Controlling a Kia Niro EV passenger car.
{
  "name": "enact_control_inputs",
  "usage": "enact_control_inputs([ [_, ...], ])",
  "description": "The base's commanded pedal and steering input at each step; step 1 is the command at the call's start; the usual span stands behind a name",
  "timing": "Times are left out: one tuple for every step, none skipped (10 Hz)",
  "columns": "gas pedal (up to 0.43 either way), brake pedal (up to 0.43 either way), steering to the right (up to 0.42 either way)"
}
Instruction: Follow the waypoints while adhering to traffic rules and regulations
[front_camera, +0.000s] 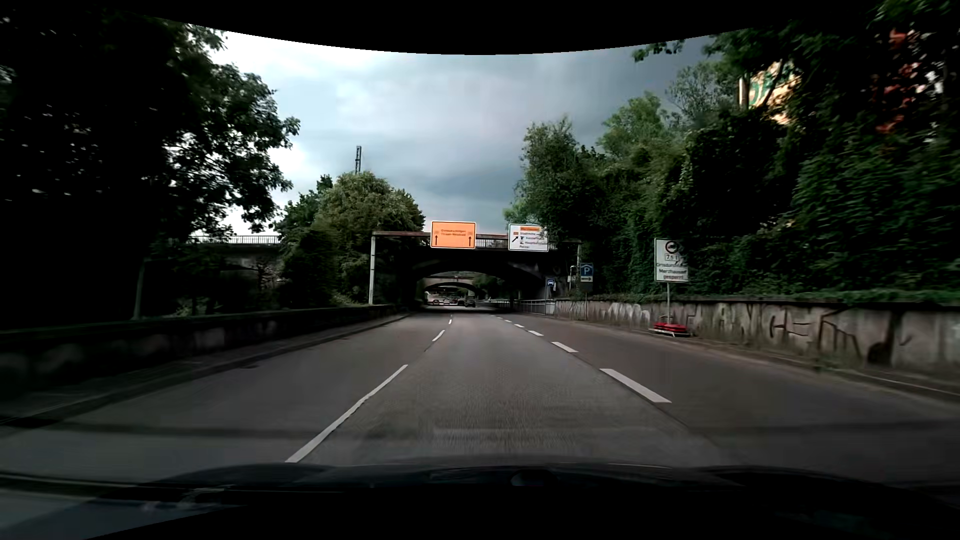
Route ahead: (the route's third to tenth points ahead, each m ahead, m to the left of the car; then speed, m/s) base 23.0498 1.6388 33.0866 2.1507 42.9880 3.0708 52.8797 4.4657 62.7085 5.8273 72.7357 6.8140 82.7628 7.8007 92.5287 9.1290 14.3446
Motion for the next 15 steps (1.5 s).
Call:
enact_control_inputs([
  [0.098, 0.0, -0.012],
  [0.098, 0.0, -0.013],
  [0.098, 0.0, -0.013],
  [0.098, 0.0, -0.014],
  [0.098, 0.0, -0.014],
  [0.098, 0.0, -0.014],
  [0.098, 0.0, -0.013],
  [0.098, 0.0, -0.014],
  [0.098, 0.0, -0.014],
  [0.098, 0.0, -0.014],
  [0.098, 0.0, -0.013],
  [0.098, 0.0, -0.013],
  [0.098, 0.0, -0.012],
  [0.098, 0.0, -0.012],
  [0.098, 0.0, -0.012],
])
